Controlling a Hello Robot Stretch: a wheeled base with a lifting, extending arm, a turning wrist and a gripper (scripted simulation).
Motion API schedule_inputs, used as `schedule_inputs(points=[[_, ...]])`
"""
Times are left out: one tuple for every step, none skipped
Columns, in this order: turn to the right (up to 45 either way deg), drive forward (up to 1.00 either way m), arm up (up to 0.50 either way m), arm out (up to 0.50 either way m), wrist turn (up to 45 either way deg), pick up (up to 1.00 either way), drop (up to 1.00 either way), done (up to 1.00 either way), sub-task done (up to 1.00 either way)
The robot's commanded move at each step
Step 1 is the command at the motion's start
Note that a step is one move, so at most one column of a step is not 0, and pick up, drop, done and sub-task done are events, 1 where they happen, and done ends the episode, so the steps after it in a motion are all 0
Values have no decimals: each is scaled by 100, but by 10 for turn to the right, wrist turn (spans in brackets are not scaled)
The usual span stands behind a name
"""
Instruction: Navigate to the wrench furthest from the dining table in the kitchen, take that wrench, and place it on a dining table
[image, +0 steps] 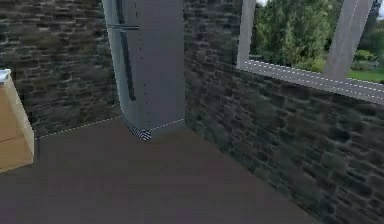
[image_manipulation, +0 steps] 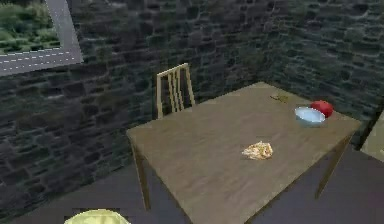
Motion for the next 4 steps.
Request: schedule_inputs(points=[[-330, 0, 0, 0, 0, 0, 0, 0, 0], [0, 100, 0, 0, 0, 0, 0, 0, 0], [-30, 0, 0, 0, 0, 0, 0, 0, 0], [0, 95, 0, 0, 0, 0, 0, 0, 0]])
